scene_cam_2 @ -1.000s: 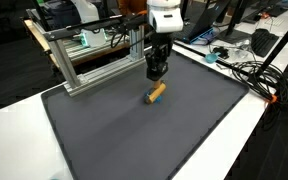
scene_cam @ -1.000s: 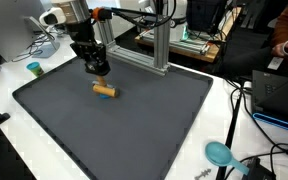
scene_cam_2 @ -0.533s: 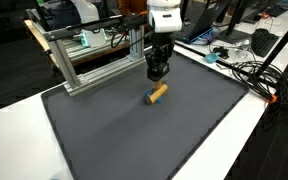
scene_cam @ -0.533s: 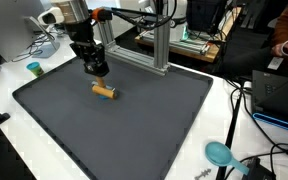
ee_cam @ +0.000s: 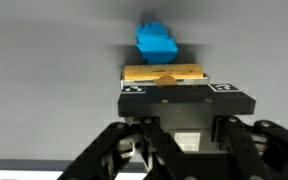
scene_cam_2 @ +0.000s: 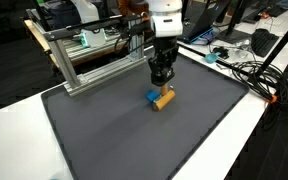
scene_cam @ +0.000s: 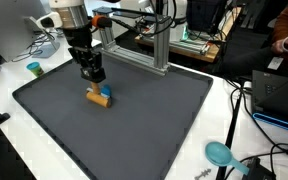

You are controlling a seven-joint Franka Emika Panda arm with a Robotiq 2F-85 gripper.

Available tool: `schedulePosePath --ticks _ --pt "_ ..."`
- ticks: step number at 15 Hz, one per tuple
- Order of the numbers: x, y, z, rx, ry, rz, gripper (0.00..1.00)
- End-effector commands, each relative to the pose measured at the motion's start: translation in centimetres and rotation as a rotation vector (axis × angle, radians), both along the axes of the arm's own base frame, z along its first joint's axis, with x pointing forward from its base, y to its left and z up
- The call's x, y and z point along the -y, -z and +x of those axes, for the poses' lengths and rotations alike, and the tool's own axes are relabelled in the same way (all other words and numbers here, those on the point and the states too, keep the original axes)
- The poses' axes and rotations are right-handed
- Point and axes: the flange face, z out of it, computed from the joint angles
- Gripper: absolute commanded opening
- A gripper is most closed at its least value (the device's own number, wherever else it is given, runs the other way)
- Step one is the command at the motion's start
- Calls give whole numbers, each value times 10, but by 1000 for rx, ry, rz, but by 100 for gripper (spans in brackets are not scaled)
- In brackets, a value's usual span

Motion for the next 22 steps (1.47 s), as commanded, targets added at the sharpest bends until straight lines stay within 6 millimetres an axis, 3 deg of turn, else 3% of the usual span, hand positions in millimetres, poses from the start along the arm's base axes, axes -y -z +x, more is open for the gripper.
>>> schedulePosePath --ticks 1,4,8,15,20,21,22 --pt "-3 14 10 30 20 14 23" --pt "-5 -51 4 171 -9 -39 23" --pt "-12 -92 -15 133 -99 -94 23" --pt "-22 -119 -51 -77 -481 -45 23" --pt "-3 -126 -51 -82 -702 120 23" --pt "1 -122 -48 -135 -633 183 23" --pt "-6 -115 -53 -111 -634 93 48"
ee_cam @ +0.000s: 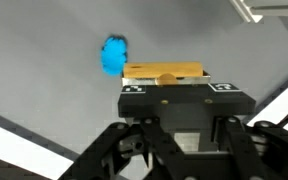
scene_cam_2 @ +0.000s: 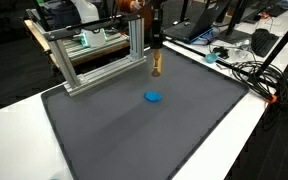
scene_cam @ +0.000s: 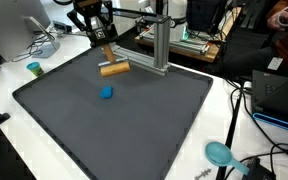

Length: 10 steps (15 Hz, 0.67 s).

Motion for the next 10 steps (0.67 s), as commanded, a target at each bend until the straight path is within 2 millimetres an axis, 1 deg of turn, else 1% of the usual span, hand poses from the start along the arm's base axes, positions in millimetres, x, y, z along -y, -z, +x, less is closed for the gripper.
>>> schedulePosePath --ticks 1,3,4,7,10 --pt "4 -1 -1 -30 8 24 48" --pt "8 -1 1 -47 14 39 48" --pt "8 1 1 -40 -31 30 23" --pt "11 -2 -3 -62 -195 -62 23" --pt "11 -7 -5 -38 -359 -54 23"
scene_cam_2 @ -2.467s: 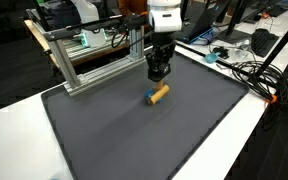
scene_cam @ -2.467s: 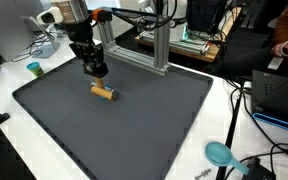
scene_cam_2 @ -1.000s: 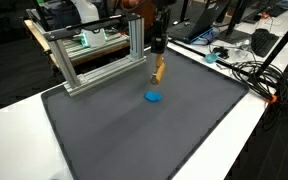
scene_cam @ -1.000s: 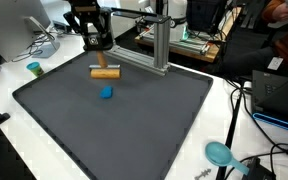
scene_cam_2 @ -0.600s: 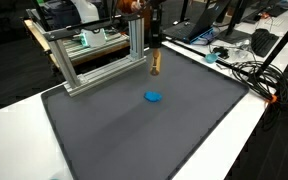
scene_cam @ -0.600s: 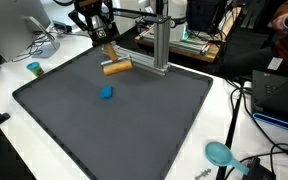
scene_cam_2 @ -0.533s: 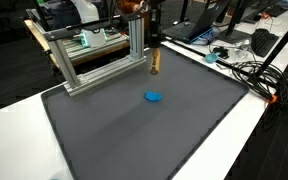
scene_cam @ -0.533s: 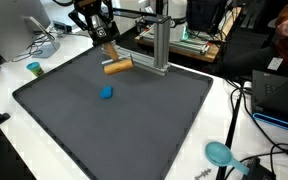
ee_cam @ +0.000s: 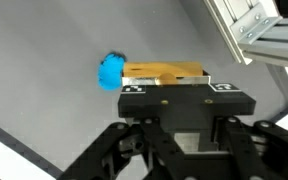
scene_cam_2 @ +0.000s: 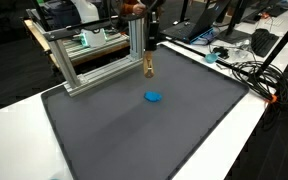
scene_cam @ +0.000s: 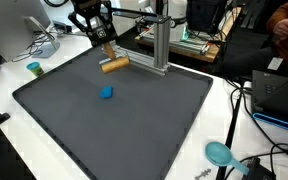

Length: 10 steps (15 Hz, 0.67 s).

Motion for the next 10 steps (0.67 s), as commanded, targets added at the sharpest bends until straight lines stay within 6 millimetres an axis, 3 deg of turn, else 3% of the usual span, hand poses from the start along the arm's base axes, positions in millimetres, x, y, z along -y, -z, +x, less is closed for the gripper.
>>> schedulePosePath --ticks 1,4,5,6,7,9,10 --pt "1 -14 -3 29 -196 1 23" --pt "-1 -9 -2 30 -337 -2 23" --pt "0 -8 0 43 -345 0 23" --pt "4 -12 4 60 -247 8 23" --pt "0 -3 1 32 -280 13 48" --pt "3 -4 2 42 -264 8 48" --pt "4 -4 2 43 -262 8 23"
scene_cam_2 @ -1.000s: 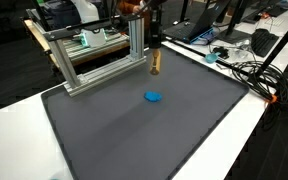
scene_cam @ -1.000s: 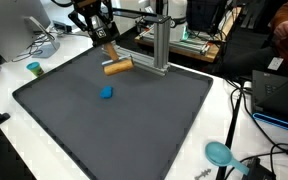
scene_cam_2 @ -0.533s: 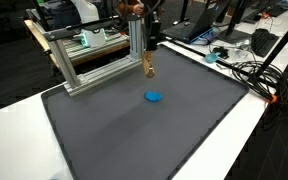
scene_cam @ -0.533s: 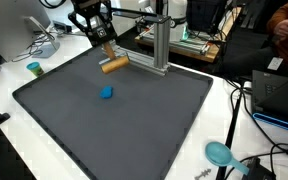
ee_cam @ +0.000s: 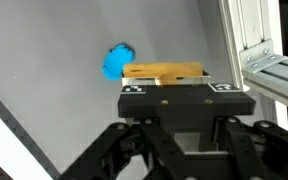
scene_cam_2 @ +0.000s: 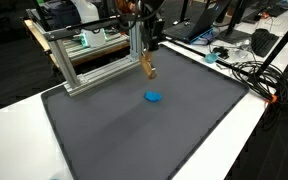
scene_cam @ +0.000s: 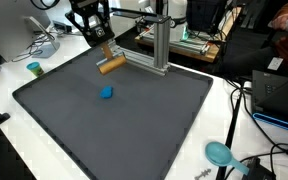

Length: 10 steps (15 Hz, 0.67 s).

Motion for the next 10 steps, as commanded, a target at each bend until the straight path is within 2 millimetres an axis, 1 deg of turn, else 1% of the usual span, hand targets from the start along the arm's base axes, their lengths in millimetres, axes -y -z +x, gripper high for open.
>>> schedulePosePath --ticks 1,6,10 --pt "1 4 4 37 -19 -9 23" --pt "2 33 18 113 -155 -64 23" --pt "4 53 26 142 -223 -54 23"
